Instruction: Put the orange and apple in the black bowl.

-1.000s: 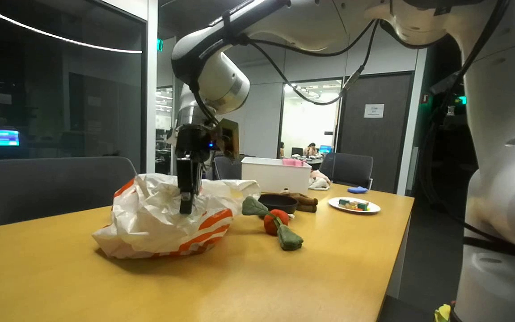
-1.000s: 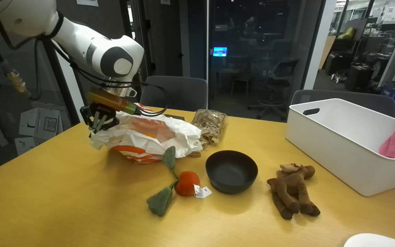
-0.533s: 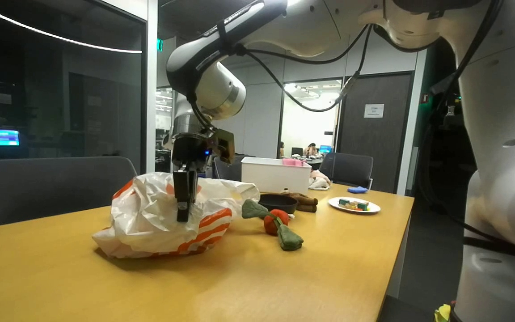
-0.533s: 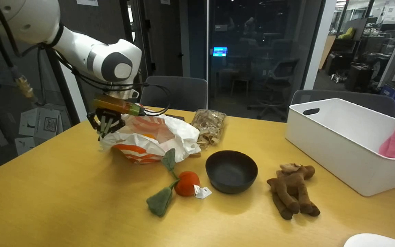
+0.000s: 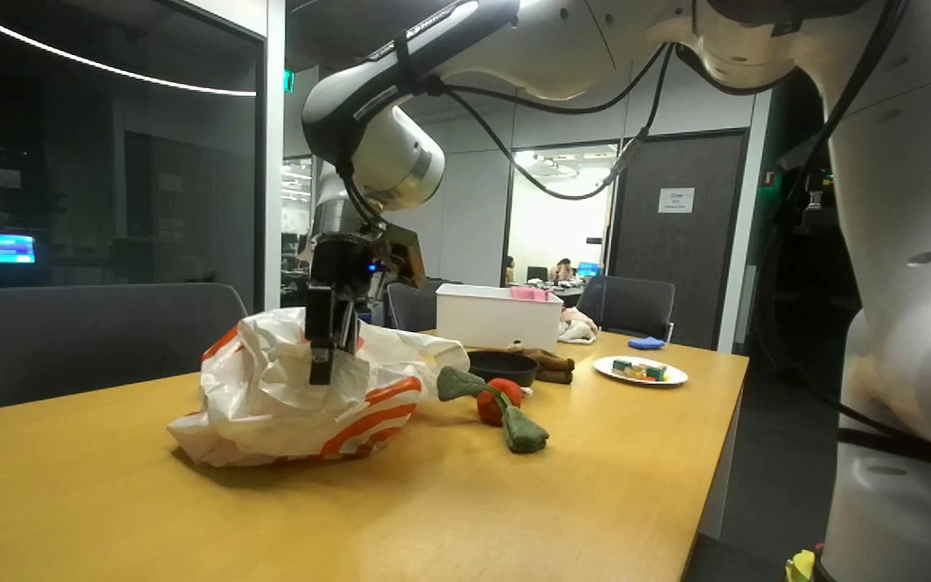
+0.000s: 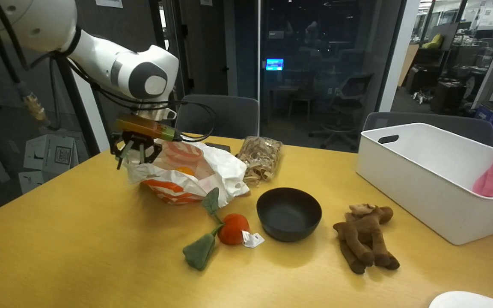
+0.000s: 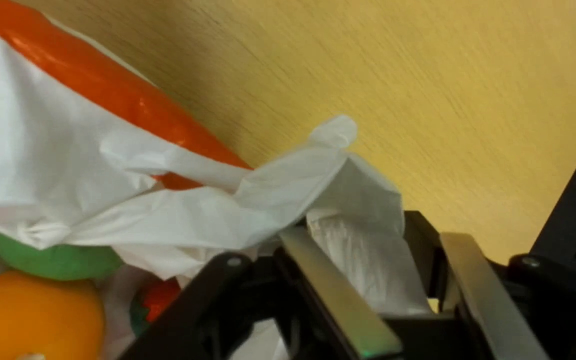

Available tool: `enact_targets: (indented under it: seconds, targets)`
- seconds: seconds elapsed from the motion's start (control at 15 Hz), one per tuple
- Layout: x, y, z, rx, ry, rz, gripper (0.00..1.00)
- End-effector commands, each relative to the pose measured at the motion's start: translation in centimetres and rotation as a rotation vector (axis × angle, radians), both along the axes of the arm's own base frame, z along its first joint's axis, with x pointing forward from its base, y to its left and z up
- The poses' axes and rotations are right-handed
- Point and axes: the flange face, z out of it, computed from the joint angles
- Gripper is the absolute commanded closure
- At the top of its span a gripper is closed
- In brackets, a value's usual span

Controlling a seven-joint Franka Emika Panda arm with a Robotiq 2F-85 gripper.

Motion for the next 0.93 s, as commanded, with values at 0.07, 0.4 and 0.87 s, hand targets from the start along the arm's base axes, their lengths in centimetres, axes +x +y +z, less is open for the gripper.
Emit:
enact_targets:
  seconds: [0.07, 0.4, 0.87]
  targets:
    - [0.3, -0.2, 4.7, -0.005, -0.040, -0.077, 0.08]
    - [-0.2, -1.1, 8.6, -0.035, -0.088, -0.137, 0.00]
    - [-0.4, -6.2, 11.8, -0.140, -0.220, -0.192, 0.00]
